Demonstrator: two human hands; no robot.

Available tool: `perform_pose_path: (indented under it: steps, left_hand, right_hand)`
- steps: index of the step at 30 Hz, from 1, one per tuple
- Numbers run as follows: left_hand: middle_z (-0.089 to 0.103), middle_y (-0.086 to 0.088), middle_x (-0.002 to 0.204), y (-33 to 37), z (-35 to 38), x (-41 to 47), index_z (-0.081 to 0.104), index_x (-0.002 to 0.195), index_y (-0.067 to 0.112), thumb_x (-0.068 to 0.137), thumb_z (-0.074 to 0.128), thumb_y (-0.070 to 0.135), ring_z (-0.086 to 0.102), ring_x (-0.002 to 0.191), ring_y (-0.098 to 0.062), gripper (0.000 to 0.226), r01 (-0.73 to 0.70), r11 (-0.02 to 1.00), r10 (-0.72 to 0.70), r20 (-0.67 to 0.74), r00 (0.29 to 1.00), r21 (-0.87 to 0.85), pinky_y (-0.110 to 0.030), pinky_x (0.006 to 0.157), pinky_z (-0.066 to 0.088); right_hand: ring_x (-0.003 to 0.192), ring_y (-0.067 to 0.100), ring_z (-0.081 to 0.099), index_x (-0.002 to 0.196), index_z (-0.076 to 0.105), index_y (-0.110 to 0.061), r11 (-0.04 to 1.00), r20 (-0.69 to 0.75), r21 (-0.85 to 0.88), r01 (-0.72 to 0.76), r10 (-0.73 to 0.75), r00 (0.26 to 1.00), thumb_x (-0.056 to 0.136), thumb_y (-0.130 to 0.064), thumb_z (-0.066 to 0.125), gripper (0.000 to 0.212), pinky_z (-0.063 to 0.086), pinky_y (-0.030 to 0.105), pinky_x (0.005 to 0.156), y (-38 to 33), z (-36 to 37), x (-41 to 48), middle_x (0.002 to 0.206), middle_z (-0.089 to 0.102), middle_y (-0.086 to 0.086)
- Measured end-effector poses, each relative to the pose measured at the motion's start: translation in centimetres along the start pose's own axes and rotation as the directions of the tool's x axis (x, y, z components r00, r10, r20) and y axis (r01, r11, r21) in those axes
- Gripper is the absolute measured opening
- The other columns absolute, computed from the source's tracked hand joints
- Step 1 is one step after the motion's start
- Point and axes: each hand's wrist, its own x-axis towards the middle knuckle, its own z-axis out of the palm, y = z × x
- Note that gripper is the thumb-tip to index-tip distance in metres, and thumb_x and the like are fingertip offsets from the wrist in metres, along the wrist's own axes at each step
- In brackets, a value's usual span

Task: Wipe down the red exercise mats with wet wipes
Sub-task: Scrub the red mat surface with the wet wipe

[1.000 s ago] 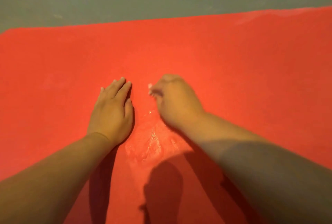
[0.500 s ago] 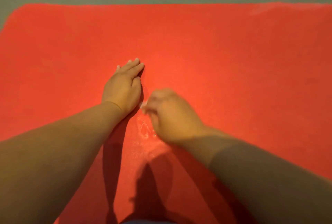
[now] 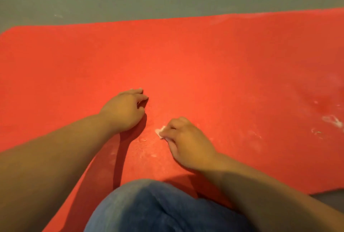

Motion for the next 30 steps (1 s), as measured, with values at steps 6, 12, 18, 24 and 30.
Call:
perform_pose_path:
  steps: [6,12,18,24,30]
  left_hand:
    - [0.031,-0.003,0.154,2.5,-0.2,-0.8,0.052,0.136,0.021,0.093,0.049,0.021,0.034,0.139,-0.018,0.043,-0.023,0.995,0.013,0.094,0.996,0.102,-0.027,0.107,0.029]
    - [0.048,-0.006,0.141,8.9,0.3,0.2,0.056,0.131,0.018,0.089,0.054,0.021,0.044,0.130,-0.021,0.043,-0.187,0.973,0.168,0.139,0.976,0.136,-0.027,0.103,0.033]
    - [0.060,-0.004,0.126,17.1,3.0,-0.6,0.065,0.115,0.021,0.086,0.052,0.022,0.054,0.116,-0.024,0.032,-0.341,0.933,0.321,0.163,0.933,0.116,-0.033,0.095,0.043]
    - [0.031,-0.007,0.153,24.7,6.6,-1.8,0.042,0.142,0.023,0.093,0.051,0.035,0.033,0.139,-0.023,0.051,-0.395,0.913,0.367,0.219,0.904,0.102,-0.029,0.111,0.027]
    - [0.025,-0.022,0.149,29.3,8.9,-3.2,0.016,0.151,0.027,0.082,0.059,0.061,0.026,0.137,-0.037,0.088,-0.343,0.893,0.216,0.391,0.895,0.290,-0.039,0.113,0.022]
  right_hand:
    - [0.092,0.033,0.057,0.099,0.074,-0.011,0.843,-0.277,-0.169,-0.510,0.456,0.846,0.089,-0.014,0.056,0.021,0.042,0.036,0.081,10.4,-7.3,-3.4,0.091,0.063,0.015]
    - [0.085,0.023,0.055,0.093,0.071,-0.015,0.939,-0.130,-0.119,-0.322,0.307,0.943,0.090,-0.014,0.051,0.020,0.047,0.032,0.075,3.5,-3.1,-6.7,0.088,0.058,0.005]
    - [0.102,0.021,0.053,0.102,0.071,-0.021,0.940,0.026,-0.222,-0.260,0.272,0.962,0.089,-0.018,0.052,0.023,0.043,0.032,0.089,10.2,-8.0,-14.2,0.098,0.060,0.003]
    - [0.097,0.032,0.055,0.097,0.072,-0.010,0.663,-0.331,-0.183,-0.726,0.654,0.680,0.091,-0.021,0.052,0.023,0.041,0.034,0.082,14.9,-11.1,-19.5,0.098,0.062,0.013]
    - [0.093,0.029,0.056,0.092,0.071,-0.018,0.924,-0.074,-0.041,-0.380,0.376,0.924,0.086,-0.019,0.054,0.018,0.047,0.037,0.079,10.2,-8.7,-22.7,0.091,0.059,0.006]
